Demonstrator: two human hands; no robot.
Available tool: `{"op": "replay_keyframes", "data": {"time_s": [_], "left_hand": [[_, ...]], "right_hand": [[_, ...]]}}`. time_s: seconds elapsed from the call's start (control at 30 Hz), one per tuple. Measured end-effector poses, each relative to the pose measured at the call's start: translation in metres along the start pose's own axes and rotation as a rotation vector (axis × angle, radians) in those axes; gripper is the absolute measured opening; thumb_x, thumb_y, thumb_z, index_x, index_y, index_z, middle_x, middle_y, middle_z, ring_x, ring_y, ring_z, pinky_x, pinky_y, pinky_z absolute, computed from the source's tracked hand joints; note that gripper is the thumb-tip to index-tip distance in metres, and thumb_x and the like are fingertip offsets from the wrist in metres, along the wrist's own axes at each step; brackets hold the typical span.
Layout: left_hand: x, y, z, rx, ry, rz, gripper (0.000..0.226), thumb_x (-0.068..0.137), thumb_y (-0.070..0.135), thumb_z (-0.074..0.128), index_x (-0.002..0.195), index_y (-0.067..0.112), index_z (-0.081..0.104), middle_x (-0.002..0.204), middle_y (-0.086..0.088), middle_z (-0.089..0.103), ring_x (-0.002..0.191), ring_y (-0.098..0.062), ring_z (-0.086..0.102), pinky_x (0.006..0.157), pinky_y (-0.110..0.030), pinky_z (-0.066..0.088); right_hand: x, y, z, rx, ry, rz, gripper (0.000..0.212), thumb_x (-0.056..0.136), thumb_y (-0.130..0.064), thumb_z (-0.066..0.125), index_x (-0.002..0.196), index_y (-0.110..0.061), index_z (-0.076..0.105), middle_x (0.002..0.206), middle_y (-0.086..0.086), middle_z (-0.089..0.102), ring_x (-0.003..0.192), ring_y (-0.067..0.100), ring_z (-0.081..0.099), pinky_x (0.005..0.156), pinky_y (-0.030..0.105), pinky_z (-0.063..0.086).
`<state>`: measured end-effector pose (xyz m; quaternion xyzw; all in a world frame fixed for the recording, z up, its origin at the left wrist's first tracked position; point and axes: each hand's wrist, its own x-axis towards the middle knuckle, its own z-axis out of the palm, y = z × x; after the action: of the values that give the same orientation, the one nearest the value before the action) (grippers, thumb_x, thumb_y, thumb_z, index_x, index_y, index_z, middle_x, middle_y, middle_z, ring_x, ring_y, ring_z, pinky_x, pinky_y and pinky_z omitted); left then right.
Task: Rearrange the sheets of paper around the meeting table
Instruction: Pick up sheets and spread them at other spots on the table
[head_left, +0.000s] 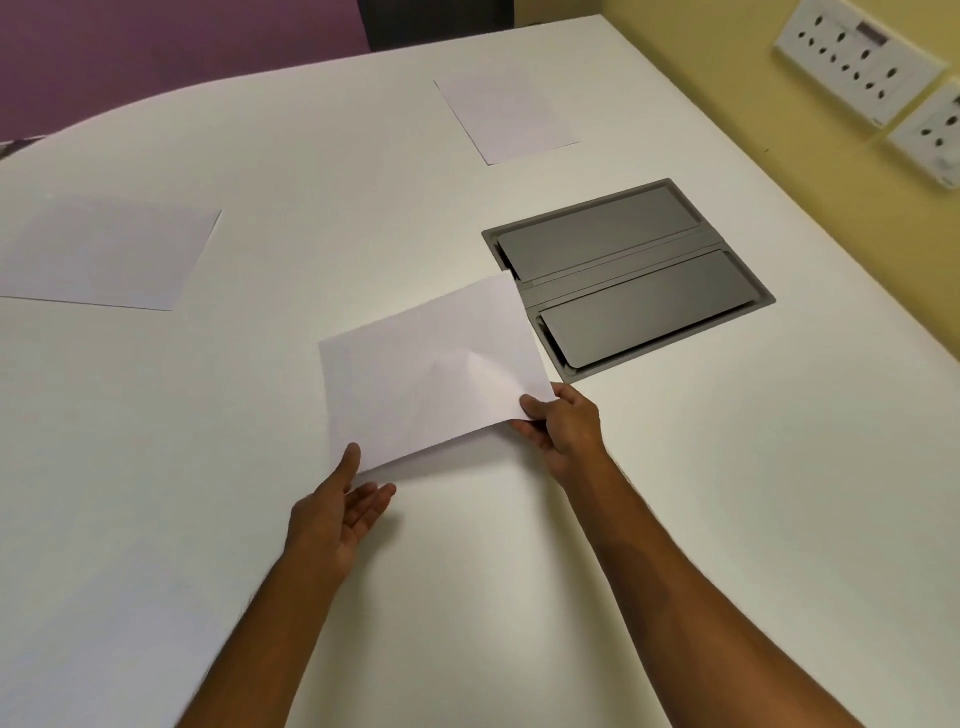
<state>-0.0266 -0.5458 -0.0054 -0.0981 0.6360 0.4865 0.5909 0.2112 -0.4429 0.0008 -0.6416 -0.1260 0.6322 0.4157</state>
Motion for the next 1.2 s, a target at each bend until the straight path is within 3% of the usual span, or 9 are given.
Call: {"op": "replay_keyframes", "data": {"time_s": [0.13, 0.23, 0.3, 0.37, 0.47, 0.67, 0.83, 1.0, 1.2], "left_hand": [[-0.011, -0.004, -0.003, 0.065, 0.02, 0.02, 0.04, 0.081, 0.023, 0.08, 0.109, 0.003, 0.059, 0.104, -0.02, 0.064, 0.087, -0.031, 0.071, 0.052, -0.031, 0.061], [-0.023, -0.011, 0.004, 0.122, -0.117, 0.07, 0.056, 0.088, 0.02, 0.074, 0.135, 0.001, 0.05, 0.119, -0.025, 0.065, 0.092, -0.031, 0.072, 0.067, -0.035, 0.064], [-0.03, -0.016, 0.007, 0.13, -0.151, 0.137, 0.059, 0.091, 0.012, 0.069, 0.142, 0.002, 0.042, 0.123, -0.025, 0.065, 0.085, -0.027, 0.076, 0.073, -0.036, 0.064], [-0.035, -0.021, 0.012, 0.173, -0.151, 0.201, 0.045, 0.094, 0.006, 0.065, 0.135, -0.002, 0.048, 0.12, -0.028, 0.065, 0.073, -0.022, 0.077, 0.067, -0.03, 0.063], [-0.041, -0.024, 0.019, 0.236, -0.157, 0.273, 0.051, 0.096, 0.007, 0.062, 0.142, -0.002, 0.042, 0.114, -0.026, 0.067, 0.07, -0.02, 0.077, 0.066, -0.027, 0.063], [-0.064, -0.037, 0.048, 0.433, -0.251, 0.373, 0.026, 0.097, 0.012, 0.062, 0.123, 0.005, 0.062, 0.098, -0.013, 0.072, 0.071, -0.018, 0.077, 0.065, -0.022, 0.062], [-0.079, -0.067, 0.087, 0.538, -0.328, 0.378, 0.018, 0.096, 0.012, 0.064, 0.114, 0.009, 0.065, 0.094, -0.012, 0.073, 0.07, -0.018, 0.077, 0.061, -0.02, 0.06], [-0.081, -0.114, 0.135, 0.648, -0.375, 0.463, 0.005, 0.089, 0.012, 0.074, 0.093, 0.009, 0.072, 0.076, -0.005, 0.075, 0.066, -0.019, 0.076, 0.06, -0.021, 0.059], [-0.068, -0.171, 0.189, 0.781, -0.439, 0.471, 0.016, 0.083, 0.01, 0.079, 0.087, 0.0, 0.067, 0.07, -0.011, 0.073, 0.067, -0.022, 0.076, 0.064, -0.024, 0.061]], "right_hand": [[-0.02, 0.011, -0.034, 0.124, -0.013, 0.03, 0.022, 0.086, 0.016, 0.062, 0.099, -0.002, 0.064, 0.106, 0.017, 0.07, 0.087, 0.028, 0.07, 0.062, 0.033, 0.063], [-0.038, 0.019, -0.061, 0.213, -0.022, 0.036, 0.025, 0.087, 0.016, 0.062, 0.106, 0.0, 0.064, 0.111, 0.017, 0.071, 0.09, 0.028, 0.071, 0.067, 0.035, 0.063], [-0.052, 0.023, -0.075, 0.25, -0.036, 0.036, 0.027, 0.087, 0.016, 0.062, 0.108, -0.001, 0.064, 0.109, 0.015, 0.072, 0.087, 0.026, 0.072, 0.069, 0.035, 0.063], [-0.066, 0.027, -0.09, 0.249, -0.048, 0.018, 0.03, 0.086, 0.014, 0.064, 0.112, 0.0, 0.065, 0.111, 0.015, 0.072, 0.089, 0.025, 0.072, 0.072, 0.035, 0.062], [-0.084, 0.032, -0.113, 0.202, -0.047, -0.047, 0.032, 0.086, 0.01, 0.068, 0.115, -0.003, 0.066, 0.115, 0.013, 0.074, 0.091, 0.023, 0.073, 0.069, 0.031, 0.061], [-0.107, 0.032, -0.168, 0.163, 0.105, -0.138, 0.017, 0.093, -0.016, 0.069, 0.106, -0.004, 0.07, 0.096, 0.005, 0.075, 0.08, 0.018, 0.069, 0.067, 0.031, 0.057], [-0.121, 0.041, -0.229, 0.209, 0.255, -0.153, 0.01, 0.094, -0.011, 0.066, 0.1, -0.005, 0.07, 0.089, 0.007, 0.074, 0.073, 0.023, 0.066, 0.063, 0.031, 0.053], [-0.129, 0.056, -0.291, 0.211, 0.415, -0.173, 0.009, 0.089, -0.009, 0.072, 0.096, -0.004, 0.073, 0.083, 0.004, 0.072, 0.071, 0.021, 0.061, 0.062, 0.03, 0.051], [-0.126, 0.07, -0.347, 0.223, 0.588, -0.154, 0.008, 0.085, -0.007, 0.077, 0.093, -0.008, 0.076, 0.07, -0.002, 0.071, 0.06, 0.014, 0.06, 0.054, 0.025, 0.047]]}}
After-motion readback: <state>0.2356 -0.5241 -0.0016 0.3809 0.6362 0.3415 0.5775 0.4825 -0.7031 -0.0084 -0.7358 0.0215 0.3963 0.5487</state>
